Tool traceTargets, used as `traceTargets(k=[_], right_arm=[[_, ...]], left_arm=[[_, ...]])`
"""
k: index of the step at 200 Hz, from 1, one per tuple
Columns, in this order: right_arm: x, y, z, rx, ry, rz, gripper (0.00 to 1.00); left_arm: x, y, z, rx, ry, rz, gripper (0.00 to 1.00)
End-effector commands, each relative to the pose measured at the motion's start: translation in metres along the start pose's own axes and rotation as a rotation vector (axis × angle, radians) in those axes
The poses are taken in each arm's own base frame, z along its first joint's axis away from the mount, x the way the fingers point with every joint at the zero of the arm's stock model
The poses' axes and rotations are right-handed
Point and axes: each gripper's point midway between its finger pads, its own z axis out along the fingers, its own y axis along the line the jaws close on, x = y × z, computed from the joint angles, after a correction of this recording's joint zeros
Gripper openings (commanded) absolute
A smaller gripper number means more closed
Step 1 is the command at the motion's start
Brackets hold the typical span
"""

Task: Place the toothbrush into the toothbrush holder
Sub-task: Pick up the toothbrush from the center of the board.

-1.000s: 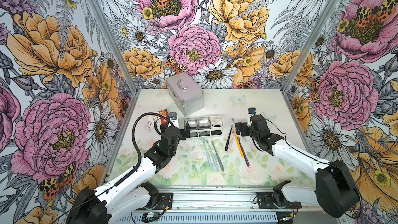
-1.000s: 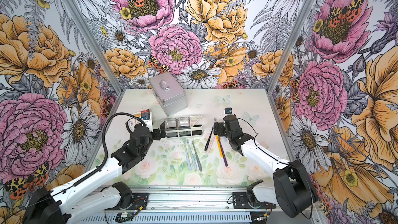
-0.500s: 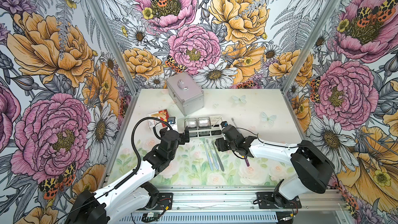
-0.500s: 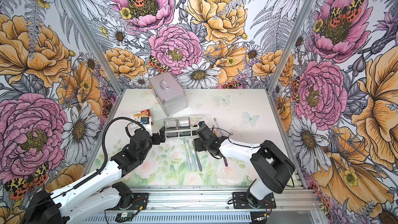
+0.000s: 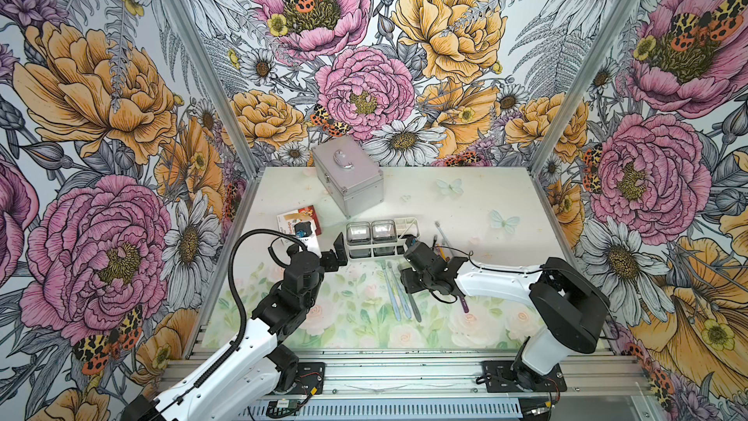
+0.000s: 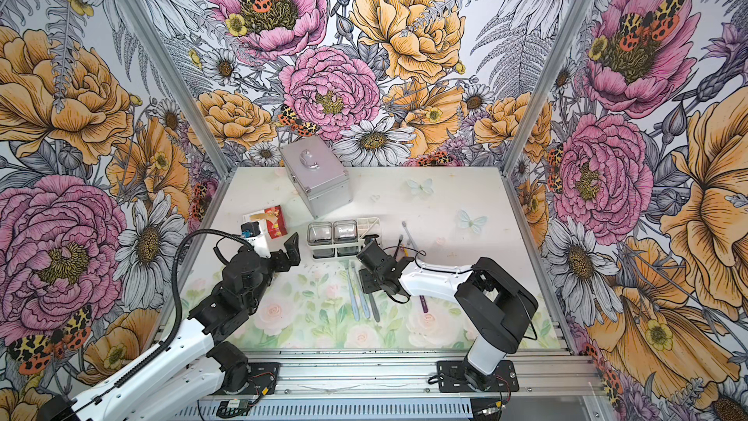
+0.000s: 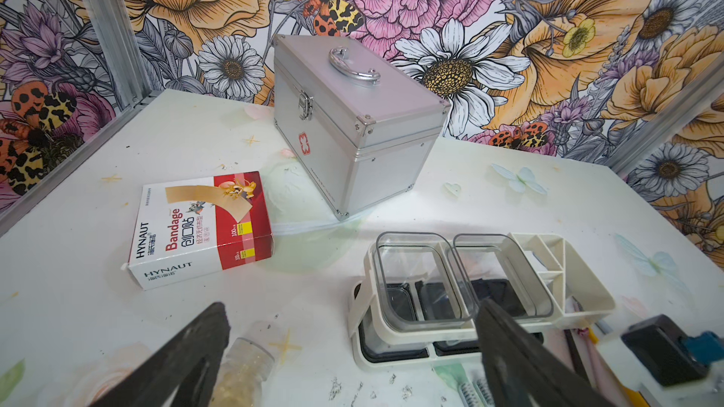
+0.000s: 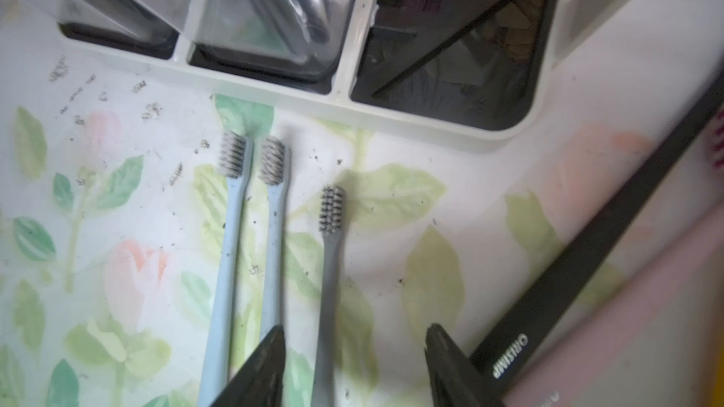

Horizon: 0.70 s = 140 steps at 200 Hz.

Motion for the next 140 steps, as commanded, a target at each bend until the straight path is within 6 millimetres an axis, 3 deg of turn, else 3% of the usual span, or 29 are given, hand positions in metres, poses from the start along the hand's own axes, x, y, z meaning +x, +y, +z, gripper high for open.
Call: traceTargets(k=[1, 79, 140], right_arm=[[-0.002, -0.005, 0.001, 0.059, 0.006, -0.007, 0.53], [0.011, -0.004, 0.009, 0.103, 0.074, -0.051, 0.45], [0.029, -0.008, 0.017, 0.133, 0.144, -0.046, 0.22]], left_arm=[[0.005, 0.001, -0.002, 0.013, 0.007, -0.026, 0.99], [0.012, 0.002, 0.002, 0.011, 0.034, -0.036, 0.99], [0.014, 0.003, 0.002, 0.012, 0.043, -0.047, 0.99]])
